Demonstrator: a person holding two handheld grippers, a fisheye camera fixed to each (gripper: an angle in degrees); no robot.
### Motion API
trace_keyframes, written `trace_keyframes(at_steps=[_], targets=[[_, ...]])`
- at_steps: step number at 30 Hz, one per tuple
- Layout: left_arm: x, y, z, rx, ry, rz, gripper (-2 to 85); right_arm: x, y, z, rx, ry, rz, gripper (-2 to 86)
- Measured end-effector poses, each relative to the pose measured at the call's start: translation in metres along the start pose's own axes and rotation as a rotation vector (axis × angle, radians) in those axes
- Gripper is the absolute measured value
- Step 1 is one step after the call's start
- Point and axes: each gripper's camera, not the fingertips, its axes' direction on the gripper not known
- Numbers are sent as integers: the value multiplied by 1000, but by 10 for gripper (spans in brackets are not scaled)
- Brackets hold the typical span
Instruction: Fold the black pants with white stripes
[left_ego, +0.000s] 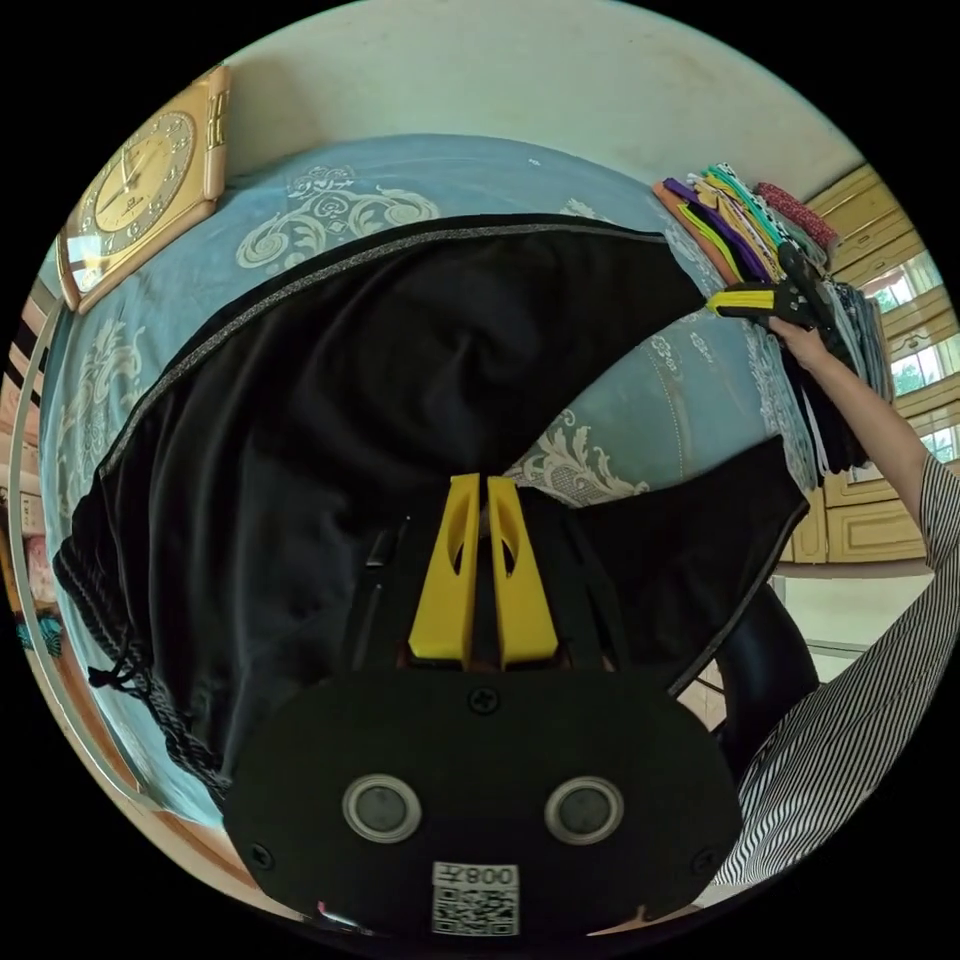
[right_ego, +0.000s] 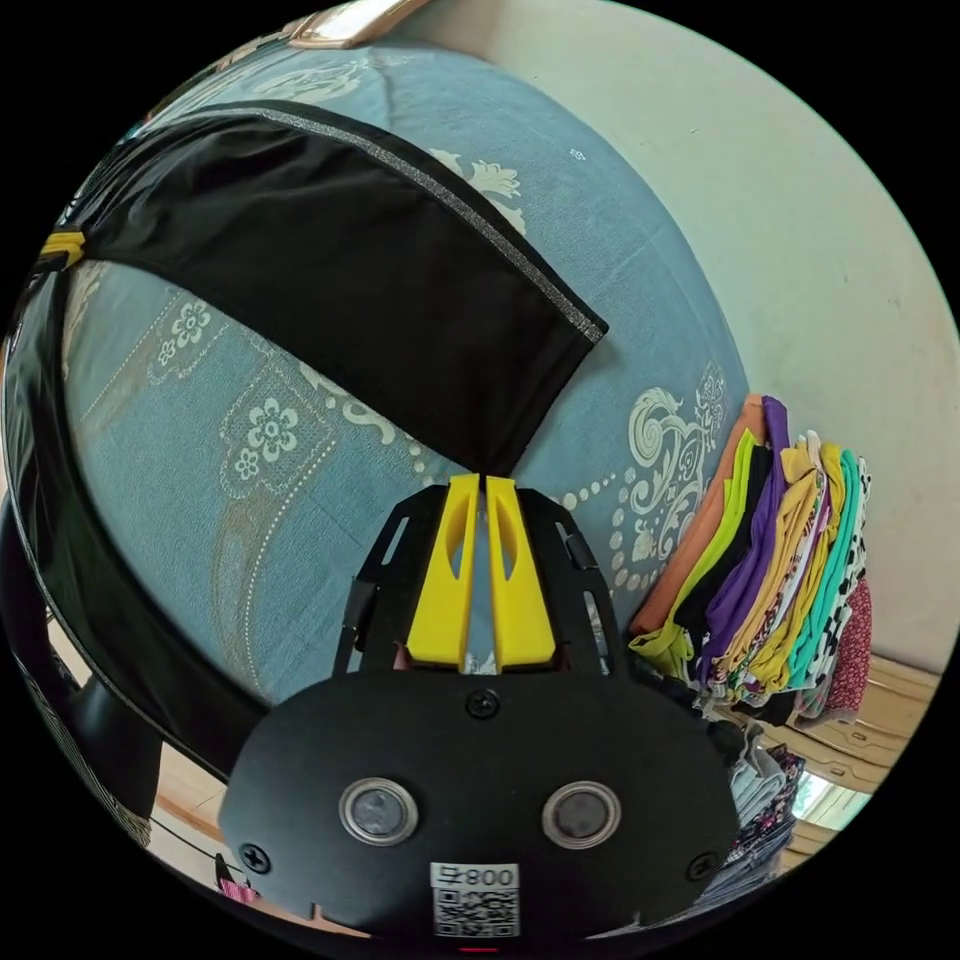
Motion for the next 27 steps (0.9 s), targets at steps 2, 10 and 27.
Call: trace_keyframes(at_steps=[2,10,27], targets=[[9,-3,-9,18,36,31,17,5,1,1,-24,11,-14,11],[31,-12,1,-83,62,62,21,21,34,28,-92,-75,29,9],[-49,48,-107,321,6,-398,68,55,81,42,-96,-154,210,0]])
